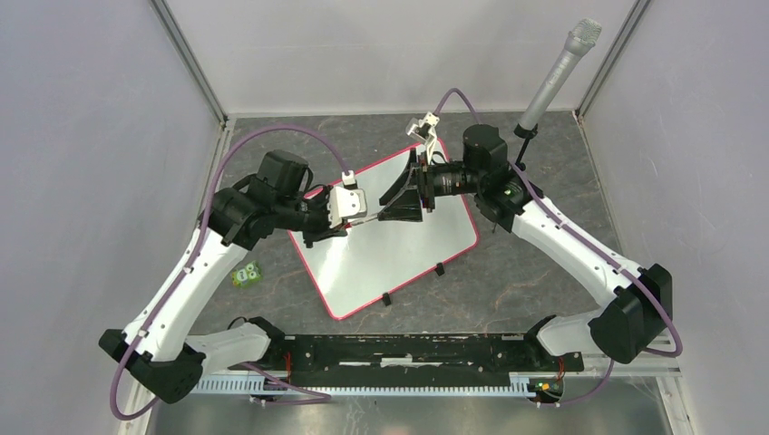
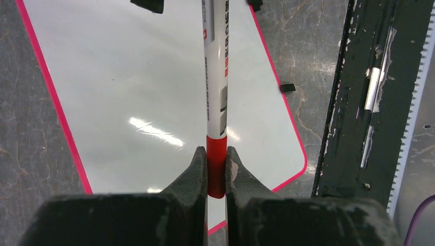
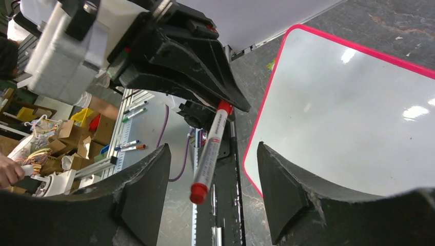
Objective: Write a sentence on the whiteboard
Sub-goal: Pass from the left arm to the right, then open the pen cap from the whiteboard marker.
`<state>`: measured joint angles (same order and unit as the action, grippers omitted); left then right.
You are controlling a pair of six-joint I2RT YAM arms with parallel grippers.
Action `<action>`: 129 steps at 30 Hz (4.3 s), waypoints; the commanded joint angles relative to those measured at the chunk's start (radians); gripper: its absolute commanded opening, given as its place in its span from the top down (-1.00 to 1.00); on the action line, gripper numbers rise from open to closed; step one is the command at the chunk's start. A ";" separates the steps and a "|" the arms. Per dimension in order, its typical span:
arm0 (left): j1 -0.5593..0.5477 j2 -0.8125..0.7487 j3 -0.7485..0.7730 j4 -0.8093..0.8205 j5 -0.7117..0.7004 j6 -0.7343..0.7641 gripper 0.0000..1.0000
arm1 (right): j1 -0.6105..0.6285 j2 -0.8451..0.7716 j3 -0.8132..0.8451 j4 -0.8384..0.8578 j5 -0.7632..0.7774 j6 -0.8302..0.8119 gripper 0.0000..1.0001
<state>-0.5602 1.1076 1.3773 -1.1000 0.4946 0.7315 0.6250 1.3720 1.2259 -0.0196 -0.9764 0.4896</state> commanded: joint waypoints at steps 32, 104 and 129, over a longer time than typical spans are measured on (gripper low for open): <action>-0.150 0.120 0.118 -0.074 -0.239 0.079 0.95 | 0.074 0.001 0.006 -0.151 0.132 -0.109 0.21; 0.261 -0.114 -0.265 0.578 0.662 -0.912 -0.25 | 0.050 -0.070 0.009 -0.136 -0.080 -0.366 1.00; 0.246 -0.106 -0.297 0.651 0.732 -0.970 0.66 | 0.053 -0.060 0.032 -0.146 -0.090 -0.367 1.00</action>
<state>-0.3099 1.0069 1.0756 -0.4892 1.1908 -0.1970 0.6769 1.3136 1.2316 -0.1986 -1.0462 0.1146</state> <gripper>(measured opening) 0.259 0.147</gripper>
